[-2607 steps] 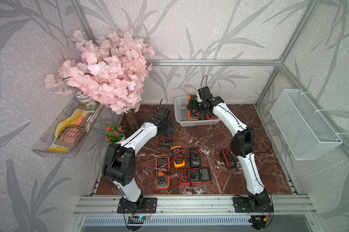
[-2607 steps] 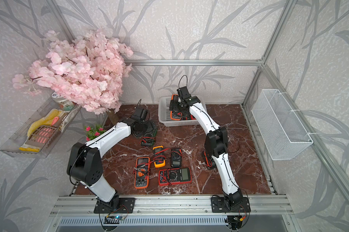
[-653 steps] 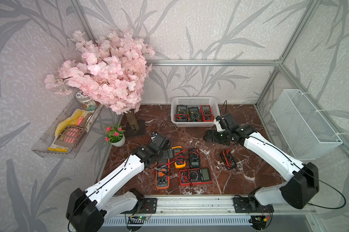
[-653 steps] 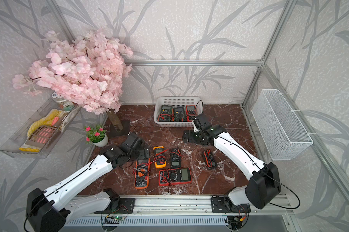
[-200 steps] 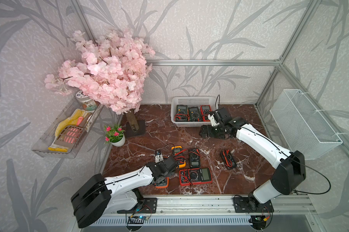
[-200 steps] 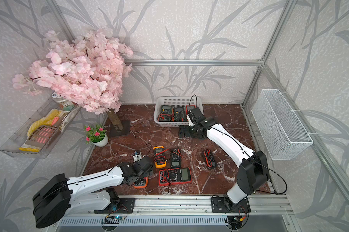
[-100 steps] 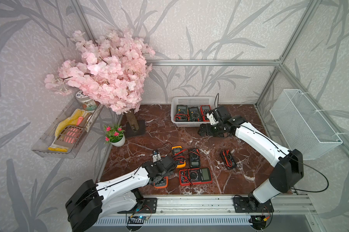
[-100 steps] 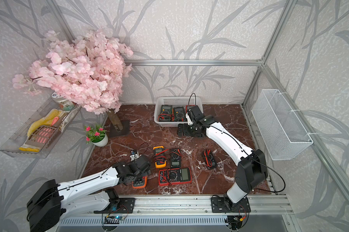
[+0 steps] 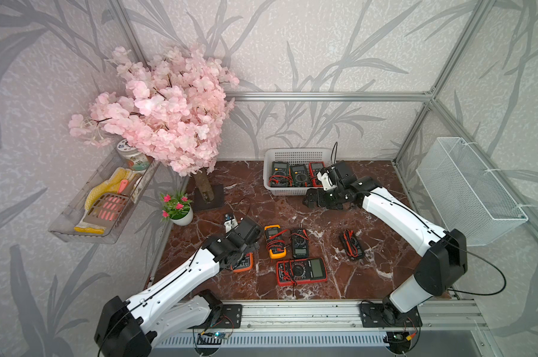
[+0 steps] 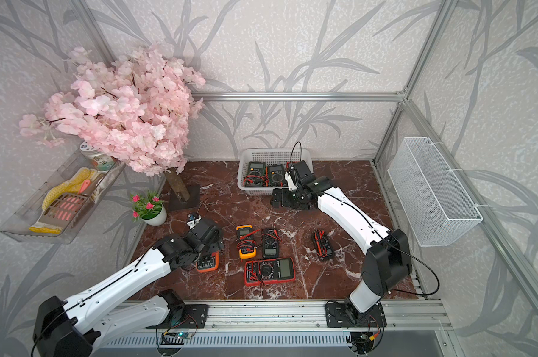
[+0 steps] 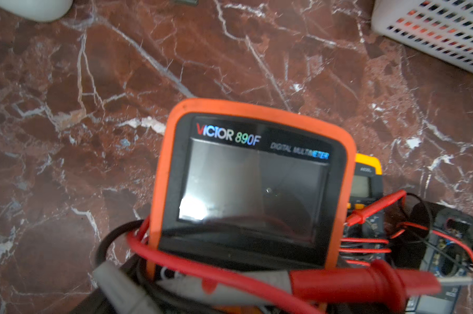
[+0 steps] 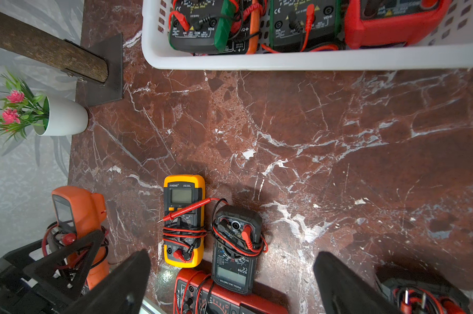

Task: Put the multimeter into the basket
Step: Pick up the multimeter from the center of the board, then place the multimeter in the basket.

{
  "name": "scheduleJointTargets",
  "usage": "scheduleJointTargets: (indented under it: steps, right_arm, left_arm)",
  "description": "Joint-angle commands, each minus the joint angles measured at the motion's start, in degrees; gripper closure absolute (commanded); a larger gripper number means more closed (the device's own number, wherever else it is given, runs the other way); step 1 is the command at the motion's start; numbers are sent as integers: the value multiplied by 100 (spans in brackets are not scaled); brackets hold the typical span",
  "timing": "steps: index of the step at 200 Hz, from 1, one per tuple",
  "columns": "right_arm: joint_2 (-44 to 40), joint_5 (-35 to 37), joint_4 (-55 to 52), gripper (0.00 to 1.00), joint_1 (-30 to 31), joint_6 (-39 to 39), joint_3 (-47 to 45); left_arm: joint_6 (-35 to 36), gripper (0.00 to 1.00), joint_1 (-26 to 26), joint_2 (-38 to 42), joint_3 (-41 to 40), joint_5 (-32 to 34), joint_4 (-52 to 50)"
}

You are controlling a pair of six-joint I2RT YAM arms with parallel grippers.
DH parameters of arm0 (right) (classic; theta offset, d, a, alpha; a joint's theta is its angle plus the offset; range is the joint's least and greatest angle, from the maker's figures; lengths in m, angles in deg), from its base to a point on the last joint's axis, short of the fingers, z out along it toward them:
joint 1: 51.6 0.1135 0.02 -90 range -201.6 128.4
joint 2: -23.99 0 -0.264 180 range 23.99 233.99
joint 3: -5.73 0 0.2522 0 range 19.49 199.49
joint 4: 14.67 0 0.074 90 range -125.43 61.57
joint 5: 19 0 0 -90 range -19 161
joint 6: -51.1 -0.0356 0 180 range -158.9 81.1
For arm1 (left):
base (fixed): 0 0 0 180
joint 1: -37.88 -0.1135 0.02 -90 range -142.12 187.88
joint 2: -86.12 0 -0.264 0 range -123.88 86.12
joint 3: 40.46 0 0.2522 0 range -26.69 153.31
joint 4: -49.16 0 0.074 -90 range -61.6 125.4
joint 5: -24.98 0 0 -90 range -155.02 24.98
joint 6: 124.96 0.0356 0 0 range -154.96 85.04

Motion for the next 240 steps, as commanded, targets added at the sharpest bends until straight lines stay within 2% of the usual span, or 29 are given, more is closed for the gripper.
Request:
scheduleJointTargets:
  steps: [1, 51, 103, 141, 194, 224, 240]
  right_arm:
    - [-34, -41, 139, 1, -76, -130, -22]
    - [-172, -43, 87, 1, -329, -259, -34]
    - [-222, 239, -492, 1, -645, -449, 434]
    - [-83, 659, -1257, 1, -852, -643, 1218]
    - [353, 869, -2022, 1, -1203, -740, 2538]
    - [844, 841, -2450, 1, -1359, -740, 3456]
    - [1096, 838, -2662, 1, -1398, -774, 3941]
  left_arm:
    - [687, 42, -186, -361, 598, 29, 284]
    - [1395, 42, -453, -1665, 1933, -232, 796]
    - [1763, 42, -486, -3255, 3954, -613, 908]
    - [1868, 42, -488, -4625, 5980, -856, 446]
    - [2032, 41, -583, -7041, 9596, -1055, -462]
    - [1880, 41, -749, -7846, 10473, -1135, -67]
    - [1892, 41, -774, -8119, 10641, -1164, 281]
